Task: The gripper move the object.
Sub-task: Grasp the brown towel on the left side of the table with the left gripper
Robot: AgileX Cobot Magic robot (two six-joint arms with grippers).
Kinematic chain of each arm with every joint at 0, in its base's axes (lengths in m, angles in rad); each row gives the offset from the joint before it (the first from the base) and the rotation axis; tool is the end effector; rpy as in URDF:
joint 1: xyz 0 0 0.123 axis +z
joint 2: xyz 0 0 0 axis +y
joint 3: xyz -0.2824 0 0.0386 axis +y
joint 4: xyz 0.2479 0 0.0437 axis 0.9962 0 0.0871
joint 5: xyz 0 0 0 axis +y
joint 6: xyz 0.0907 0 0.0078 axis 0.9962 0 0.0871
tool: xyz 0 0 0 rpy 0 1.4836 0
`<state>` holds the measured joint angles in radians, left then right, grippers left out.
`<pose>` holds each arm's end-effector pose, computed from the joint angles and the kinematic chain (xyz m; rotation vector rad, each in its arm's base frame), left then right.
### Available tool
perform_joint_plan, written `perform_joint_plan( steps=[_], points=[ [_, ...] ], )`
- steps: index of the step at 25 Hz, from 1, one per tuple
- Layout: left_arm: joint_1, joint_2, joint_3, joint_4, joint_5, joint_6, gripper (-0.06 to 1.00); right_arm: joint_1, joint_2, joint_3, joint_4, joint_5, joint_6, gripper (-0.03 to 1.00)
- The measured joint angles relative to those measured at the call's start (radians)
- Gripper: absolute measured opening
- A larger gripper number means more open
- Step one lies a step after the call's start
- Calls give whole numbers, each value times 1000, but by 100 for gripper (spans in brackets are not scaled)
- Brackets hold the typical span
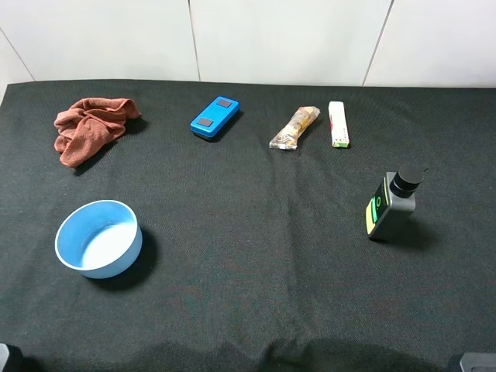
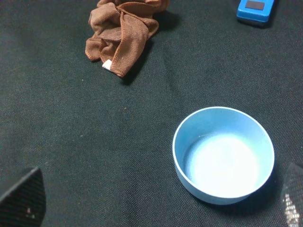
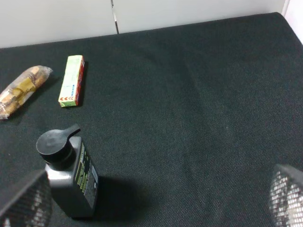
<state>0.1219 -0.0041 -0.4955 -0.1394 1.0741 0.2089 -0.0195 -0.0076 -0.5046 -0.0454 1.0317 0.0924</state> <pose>-0.0045 -0.0118 0.2755 0.0967 2.0480 0.0385 -0.0055 -0.0034 0.2808 0.1136 1.9991 -0.0072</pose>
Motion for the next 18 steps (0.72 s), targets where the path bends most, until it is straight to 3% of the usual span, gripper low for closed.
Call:
perform_joint_plan(
  steps=[10,18],
  points=[
    [0,5,-21,0,-2,-7,100,0,0,0,0,0,0,69],
    [0,224,-138,11,0,-7,100,0,0,0,0,0,0,69]
  ],
)
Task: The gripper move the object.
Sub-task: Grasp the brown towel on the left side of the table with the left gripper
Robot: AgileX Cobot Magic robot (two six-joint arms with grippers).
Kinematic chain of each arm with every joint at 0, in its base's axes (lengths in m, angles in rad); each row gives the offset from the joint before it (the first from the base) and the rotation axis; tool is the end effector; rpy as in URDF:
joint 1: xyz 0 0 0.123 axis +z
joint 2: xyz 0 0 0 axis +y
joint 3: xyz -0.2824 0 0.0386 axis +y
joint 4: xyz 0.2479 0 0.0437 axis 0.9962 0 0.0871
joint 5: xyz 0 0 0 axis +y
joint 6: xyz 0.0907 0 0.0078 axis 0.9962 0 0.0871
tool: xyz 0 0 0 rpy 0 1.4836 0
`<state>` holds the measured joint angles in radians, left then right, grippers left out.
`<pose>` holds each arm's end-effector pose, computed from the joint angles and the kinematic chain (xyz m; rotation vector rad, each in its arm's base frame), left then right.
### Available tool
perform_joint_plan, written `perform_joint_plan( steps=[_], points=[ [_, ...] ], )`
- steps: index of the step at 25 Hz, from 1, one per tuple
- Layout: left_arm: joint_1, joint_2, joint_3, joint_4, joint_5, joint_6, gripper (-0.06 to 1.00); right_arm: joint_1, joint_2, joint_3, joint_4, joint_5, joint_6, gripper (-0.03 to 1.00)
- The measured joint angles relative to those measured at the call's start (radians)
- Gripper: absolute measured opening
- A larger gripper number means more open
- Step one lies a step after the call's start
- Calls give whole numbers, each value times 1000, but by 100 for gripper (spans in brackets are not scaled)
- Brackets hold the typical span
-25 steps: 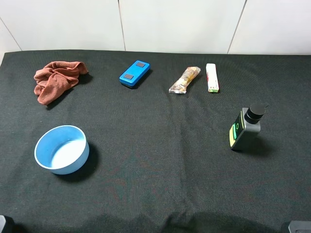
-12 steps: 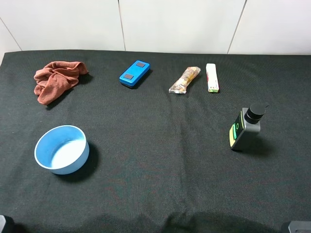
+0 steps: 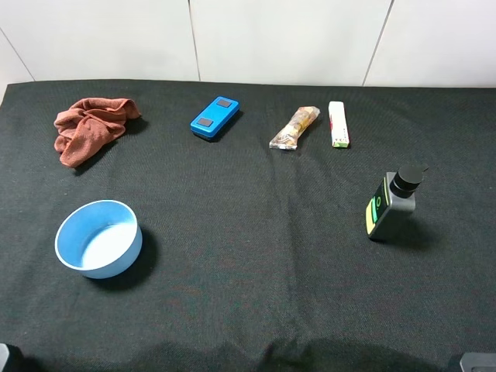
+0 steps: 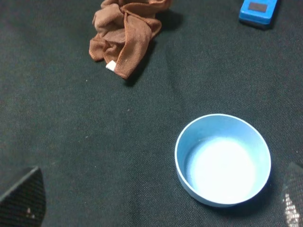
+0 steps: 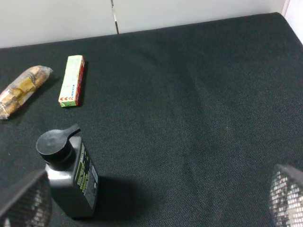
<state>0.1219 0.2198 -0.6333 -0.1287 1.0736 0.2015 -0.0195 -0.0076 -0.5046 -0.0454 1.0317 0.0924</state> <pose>0.0195 -0.0080 0.3130 0.0853 2.1346 0.0327 -0.0055 -0.0034 0.2808 0.1136 1.9991 -0.0072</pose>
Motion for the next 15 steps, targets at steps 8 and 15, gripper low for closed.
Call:
perform_joint_plan(
  steps=[8,15],
  points=[
    [0,254,-121,1,-2,-1,100,0,0,0,0,-1,0,69],
    [0,460,-199,2,-4,-10,100,0,0,0,0,-1,0,69]
  ],
)
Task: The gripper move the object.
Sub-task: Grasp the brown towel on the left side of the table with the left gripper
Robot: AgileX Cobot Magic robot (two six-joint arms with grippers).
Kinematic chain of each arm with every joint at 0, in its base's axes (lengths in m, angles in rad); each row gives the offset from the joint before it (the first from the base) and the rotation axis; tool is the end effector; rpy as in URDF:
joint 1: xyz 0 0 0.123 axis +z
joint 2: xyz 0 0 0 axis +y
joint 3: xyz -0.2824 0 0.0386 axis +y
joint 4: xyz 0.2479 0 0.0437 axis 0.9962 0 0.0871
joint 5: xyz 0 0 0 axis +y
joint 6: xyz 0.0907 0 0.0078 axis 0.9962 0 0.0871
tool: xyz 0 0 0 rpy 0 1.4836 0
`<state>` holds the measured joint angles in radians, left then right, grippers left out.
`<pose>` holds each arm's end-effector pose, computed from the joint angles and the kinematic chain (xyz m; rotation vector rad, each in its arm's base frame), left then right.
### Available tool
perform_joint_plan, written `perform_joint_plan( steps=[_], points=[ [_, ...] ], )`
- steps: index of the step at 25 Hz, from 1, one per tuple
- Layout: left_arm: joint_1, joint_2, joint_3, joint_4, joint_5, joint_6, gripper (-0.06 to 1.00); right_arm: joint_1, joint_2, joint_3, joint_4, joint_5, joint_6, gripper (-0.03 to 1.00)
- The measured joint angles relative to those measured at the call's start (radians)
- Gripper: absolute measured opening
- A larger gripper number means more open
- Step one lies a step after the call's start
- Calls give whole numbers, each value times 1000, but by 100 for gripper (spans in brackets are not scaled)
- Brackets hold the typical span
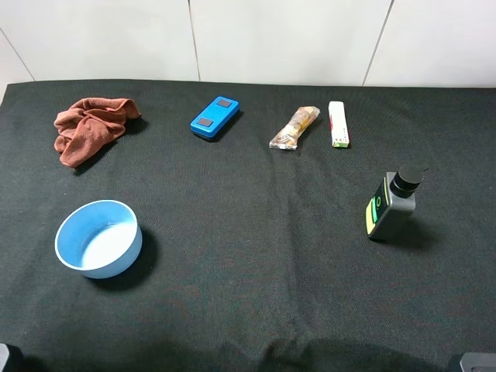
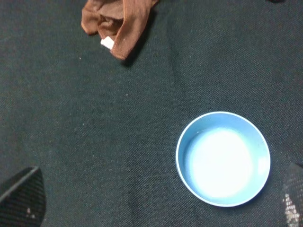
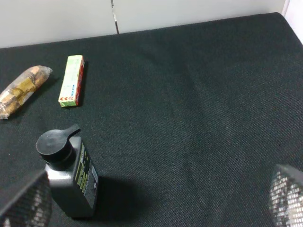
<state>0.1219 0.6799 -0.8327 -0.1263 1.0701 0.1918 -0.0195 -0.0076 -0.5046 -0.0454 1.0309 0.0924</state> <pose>0.1047 0.0027 0.3448 0.0625 2.3901 -0.0138 -0.0055 -0.0034 0.2809 0.1135 1.9983 -0.0072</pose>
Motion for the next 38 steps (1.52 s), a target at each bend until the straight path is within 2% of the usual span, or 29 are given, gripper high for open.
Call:
perform_joint_plan(
  steps=[16,30,38],
  points=[
    [0,410,-216,11,-17,-20,100,0,0,0,0,0,0,69],
    [-25,777,-420,22,-39,23,100,0,0,0,0,0,0,69],
    [-25,923,-502,22,-53,60,100,0,0,0,0,0,0,69]
  ],
)
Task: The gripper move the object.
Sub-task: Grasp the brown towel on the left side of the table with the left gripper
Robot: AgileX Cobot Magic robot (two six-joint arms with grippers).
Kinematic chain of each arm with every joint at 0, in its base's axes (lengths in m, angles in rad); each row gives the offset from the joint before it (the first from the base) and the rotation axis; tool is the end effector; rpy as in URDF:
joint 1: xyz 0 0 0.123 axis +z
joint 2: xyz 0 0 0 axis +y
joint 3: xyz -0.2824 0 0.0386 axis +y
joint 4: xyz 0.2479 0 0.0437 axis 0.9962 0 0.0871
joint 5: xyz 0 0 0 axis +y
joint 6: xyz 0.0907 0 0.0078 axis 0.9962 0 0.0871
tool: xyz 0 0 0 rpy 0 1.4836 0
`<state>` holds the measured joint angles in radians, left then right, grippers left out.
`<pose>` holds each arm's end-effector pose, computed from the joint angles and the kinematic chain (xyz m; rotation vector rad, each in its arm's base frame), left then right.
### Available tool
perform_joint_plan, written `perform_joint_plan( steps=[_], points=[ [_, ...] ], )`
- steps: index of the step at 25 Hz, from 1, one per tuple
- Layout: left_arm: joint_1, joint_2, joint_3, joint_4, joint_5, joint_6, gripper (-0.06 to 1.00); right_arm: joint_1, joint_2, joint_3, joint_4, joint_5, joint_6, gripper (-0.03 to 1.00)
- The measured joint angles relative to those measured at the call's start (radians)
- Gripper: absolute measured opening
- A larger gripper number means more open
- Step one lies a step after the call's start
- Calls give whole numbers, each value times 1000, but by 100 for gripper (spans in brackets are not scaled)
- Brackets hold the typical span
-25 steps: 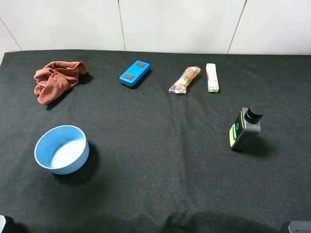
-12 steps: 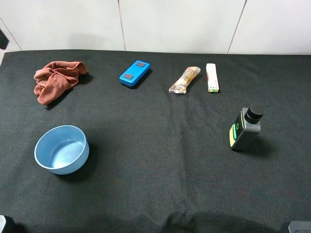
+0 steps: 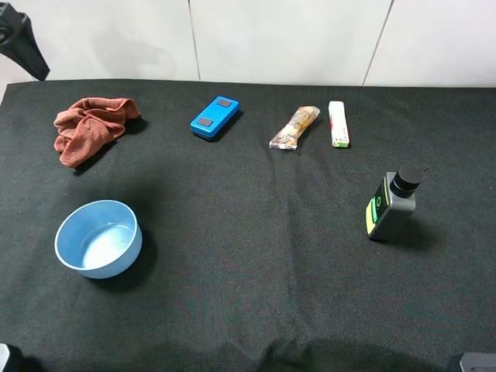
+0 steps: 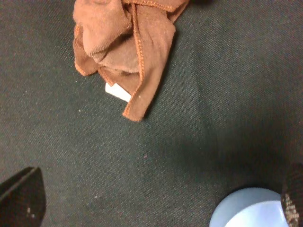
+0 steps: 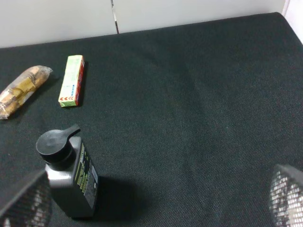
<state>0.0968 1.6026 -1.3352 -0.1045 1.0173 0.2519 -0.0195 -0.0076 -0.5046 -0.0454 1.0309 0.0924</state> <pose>0.3306 0.0240 0.2963 0.1611 2.7522 -0.0446 -0.0055 -0.0034 0.2809 0.1135 1.9983 -0.0072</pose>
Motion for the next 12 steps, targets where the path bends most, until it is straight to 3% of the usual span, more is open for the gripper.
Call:
perform_joint_plan(
  steps=[12],
  points=[
    [-35,129,-44,6,-122,88,100,0,0,0,0,0,0,69]
  ],
)
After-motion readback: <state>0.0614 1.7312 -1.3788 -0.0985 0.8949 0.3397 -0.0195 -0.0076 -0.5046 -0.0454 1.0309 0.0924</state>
